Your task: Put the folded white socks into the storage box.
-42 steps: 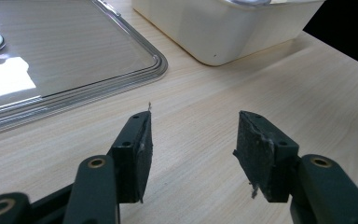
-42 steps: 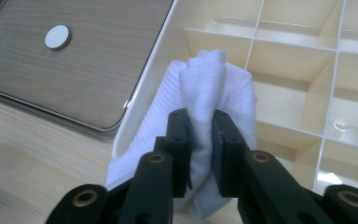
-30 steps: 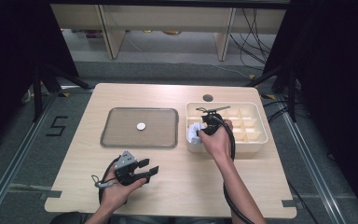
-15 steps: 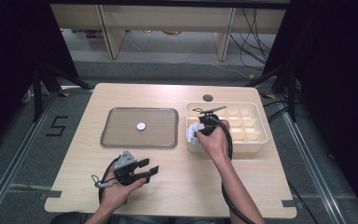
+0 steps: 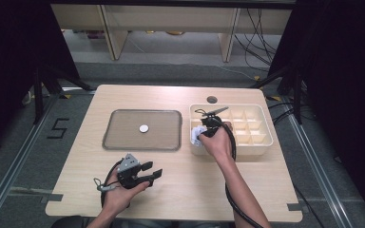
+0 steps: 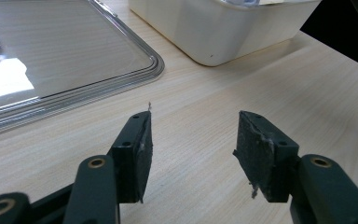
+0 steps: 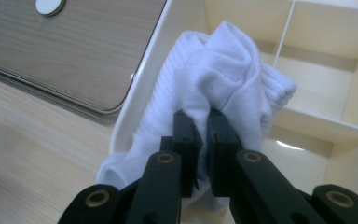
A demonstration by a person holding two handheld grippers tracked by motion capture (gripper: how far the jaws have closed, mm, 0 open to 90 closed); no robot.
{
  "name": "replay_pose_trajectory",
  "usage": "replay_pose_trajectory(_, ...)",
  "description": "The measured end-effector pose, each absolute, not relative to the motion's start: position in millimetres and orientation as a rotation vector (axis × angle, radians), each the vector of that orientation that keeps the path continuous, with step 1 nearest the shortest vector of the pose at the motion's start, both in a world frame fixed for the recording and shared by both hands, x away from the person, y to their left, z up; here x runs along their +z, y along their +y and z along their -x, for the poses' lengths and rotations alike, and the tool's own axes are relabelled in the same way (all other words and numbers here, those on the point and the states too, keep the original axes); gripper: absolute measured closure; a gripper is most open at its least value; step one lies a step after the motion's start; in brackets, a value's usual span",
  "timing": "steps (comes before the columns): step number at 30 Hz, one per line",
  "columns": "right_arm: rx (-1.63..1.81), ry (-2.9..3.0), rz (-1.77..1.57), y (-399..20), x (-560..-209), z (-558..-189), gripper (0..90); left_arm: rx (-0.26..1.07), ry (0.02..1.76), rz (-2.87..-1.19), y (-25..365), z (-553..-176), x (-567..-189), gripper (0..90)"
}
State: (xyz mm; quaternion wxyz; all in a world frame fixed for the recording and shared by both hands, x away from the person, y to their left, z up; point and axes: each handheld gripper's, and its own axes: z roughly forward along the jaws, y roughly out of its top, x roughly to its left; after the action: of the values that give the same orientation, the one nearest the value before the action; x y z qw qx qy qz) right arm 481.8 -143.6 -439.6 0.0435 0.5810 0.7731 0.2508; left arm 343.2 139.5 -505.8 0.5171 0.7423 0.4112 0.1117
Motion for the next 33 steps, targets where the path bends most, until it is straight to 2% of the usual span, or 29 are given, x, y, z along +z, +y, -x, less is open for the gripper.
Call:
replay_pose_trajectory(19, 0.565, 2.461, -1.794, -134, -449, -490, 84.6, 0.271, 0.988, -1.784, 139, -343, -505, 45.0)
replay_pose_trajectory(24, 0.615, 2.483, -1.744, -137, -448, -490, 82.6, 0.272, 0.984, -1.777, 139, -343, -506, 45.0)
replay_pose_trajectory(27, 0.644, 2.449, -1.777, -139, -441, -485, 77.4, 0.265, 0.977, -1.775, 139, -344, -506, 45.0)
replay_pose_trajectory(30, 0.745, 2.412, -1.742, -144, -431, -481, 61.3, 0.274, 0.988, -1.784, 140, -343, -506, 45.0)
replay_pose_trajectory(33, 0.83, 2.308, -1.765, -152, -414, -479, 53.7, 0.269, 0.979, -1.777, 139, -343, -506, 45.0)
